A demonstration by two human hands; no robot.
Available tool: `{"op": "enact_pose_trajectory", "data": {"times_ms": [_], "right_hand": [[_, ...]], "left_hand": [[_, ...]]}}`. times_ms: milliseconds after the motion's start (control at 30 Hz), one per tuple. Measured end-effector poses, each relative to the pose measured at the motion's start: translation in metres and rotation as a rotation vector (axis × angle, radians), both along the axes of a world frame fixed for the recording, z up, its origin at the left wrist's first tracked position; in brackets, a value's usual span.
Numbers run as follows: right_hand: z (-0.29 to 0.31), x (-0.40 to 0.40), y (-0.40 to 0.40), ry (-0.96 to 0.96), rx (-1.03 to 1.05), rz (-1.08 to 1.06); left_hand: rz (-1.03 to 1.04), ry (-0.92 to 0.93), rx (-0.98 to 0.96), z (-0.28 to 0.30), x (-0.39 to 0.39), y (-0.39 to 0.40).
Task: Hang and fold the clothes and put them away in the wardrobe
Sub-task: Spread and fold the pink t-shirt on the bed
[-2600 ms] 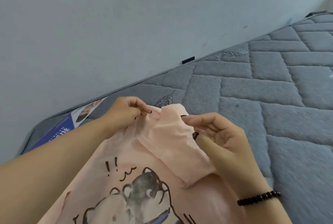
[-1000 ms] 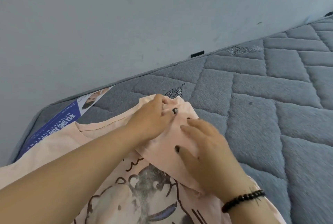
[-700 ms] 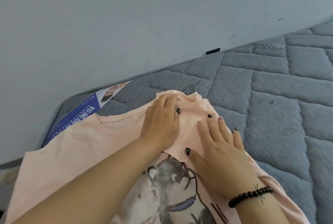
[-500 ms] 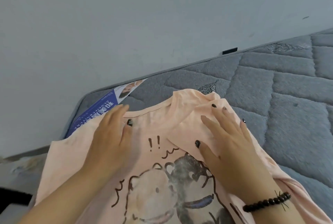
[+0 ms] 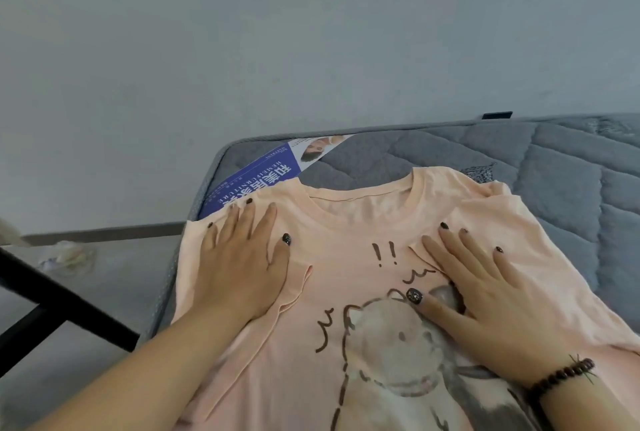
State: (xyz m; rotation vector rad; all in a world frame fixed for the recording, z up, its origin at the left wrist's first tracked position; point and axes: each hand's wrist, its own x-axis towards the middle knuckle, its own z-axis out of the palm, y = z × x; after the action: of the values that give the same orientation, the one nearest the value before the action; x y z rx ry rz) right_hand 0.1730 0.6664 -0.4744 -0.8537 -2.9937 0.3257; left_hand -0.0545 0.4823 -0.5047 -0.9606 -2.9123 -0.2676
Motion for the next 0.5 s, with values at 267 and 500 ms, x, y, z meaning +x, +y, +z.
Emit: {"op": "enact_pose_trajectory", "data": {"times_ms": [267, 500], "right_hand": [[0.022, -0.031, 0.019, 0.288, -0.246, 0.015], [-0.004, -0.091, 0.079, 0.2, 0.192, -0.299]], "left_hand": [[-0.022, 0.005, 0.077, -0.004, 0.0, 0.001], [-0.065, 0.126, -0.036, 0.011, -0.003, 0.011]]}}
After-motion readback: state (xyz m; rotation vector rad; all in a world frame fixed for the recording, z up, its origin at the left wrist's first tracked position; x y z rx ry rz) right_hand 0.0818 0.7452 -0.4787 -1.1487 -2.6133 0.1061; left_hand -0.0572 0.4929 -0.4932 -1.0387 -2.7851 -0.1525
